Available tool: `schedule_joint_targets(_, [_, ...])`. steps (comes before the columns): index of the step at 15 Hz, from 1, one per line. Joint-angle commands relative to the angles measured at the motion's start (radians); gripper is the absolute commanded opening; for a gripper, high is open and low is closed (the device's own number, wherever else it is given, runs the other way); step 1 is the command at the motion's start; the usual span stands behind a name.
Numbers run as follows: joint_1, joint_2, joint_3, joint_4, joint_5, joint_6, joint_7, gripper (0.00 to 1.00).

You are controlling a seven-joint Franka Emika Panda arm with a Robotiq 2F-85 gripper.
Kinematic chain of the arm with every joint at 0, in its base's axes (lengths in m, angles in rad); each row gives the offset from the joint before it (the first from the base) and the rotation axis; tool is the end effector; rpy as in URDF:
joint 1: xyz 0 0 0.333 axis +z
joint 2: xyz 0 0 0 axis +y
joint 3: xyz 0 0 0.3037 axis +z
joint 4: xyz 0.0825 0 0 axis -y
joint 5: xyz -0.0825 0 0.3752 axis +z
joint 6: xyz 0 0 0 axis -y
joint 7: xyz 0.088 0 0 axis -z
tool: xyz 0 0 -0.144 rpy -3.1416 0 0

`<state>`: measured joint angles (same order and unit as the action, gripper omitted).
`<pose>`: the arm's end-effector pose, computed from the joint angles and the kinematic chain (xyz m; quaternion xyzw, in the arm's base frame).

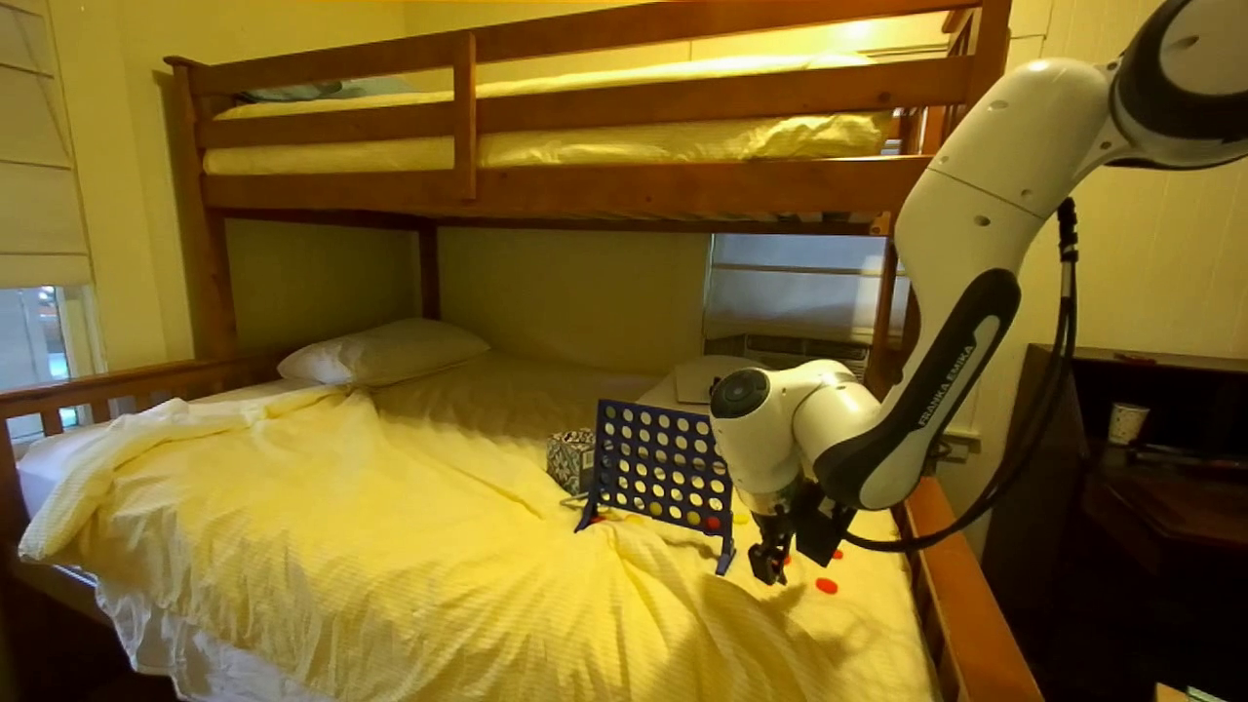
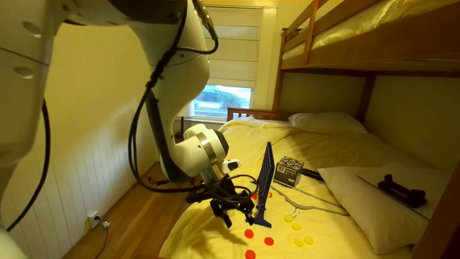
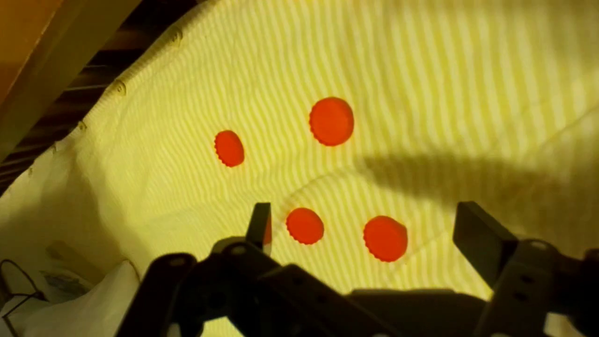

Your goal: Put one orange disc in the blue board

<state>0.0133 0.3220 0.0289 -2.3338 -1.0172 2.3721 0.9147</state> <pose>0.4830 -0.0101 0.1468 0.9516 -0.0089 0.0217 0.3064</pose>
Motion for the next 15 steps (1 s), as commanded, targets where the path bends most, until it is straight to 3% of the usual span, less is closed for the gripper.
schedule_joint_targets(1, [0.054, 0.107, -0.032, 0.101, -0.024, -0.027, 0.05, 1.0])
schedule_joint_targets(15, [0.12, 0.304, -0.073, 0.287, -0.011, -0.103, 0.063, 1.0])
